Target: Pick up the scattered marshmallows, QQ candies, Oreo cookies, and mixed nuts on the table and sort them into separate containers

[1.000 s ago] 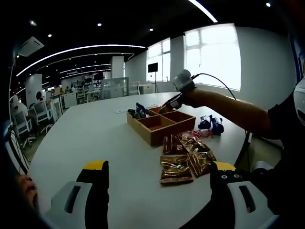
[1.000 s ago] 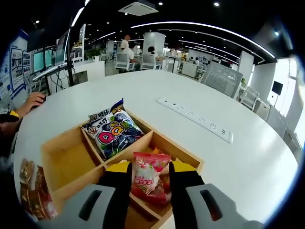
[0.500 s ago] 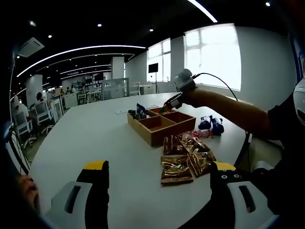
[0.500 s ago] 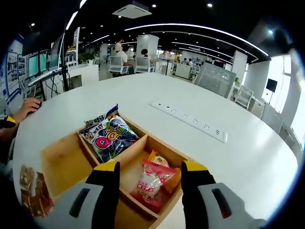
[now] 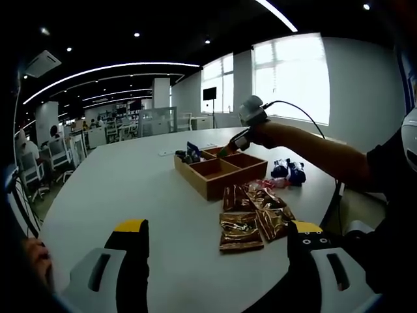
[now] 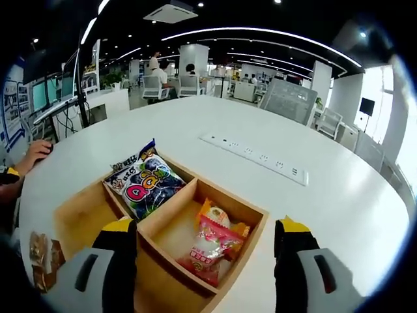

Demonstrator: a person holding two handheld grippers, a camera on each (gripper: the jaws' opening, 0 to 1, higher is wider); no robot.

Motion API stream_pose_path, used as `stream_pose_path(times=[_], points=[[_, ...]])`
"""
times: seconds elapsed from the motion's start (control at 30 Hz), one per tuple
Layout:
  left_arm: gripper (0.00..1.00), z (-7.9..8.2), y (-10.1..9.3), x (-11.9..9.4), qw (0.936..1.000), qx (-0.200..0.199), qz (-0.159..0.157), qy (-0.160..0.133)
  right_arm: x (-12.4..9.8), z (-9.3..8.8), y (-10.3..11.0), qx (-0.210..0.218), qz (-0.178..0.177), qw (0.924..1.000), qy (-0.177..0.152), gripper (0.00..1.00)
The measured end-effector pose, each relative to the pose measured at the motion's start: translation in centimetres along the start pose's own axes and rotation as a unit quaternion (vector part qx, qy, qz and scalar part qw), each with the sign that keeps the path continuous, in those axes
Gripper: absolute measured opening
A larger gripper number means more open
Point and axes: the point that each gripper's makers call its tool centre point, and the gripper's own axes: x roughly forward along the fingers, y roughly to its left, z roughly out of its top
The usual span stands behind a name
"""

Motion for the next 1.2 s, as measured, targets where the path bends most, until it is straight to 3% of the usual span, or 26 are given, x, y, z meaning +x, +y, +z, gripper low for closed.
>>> stream_pose_path(times=[0.27,1.2], points=[[0.91,0.1,-0.1,0.0,1.0000,0.000,-0.001,-0.002,0.0,-0.1,0.1,0.005,0.004,1.0000,0.003,0.90],[0.91,0.2,-0.1,-0.2,1.0000,-0.001,0.002,-0.004,-1.3,0.3,-0.5,-0.007,-0.014,0.9999,-0.003,0.90]])
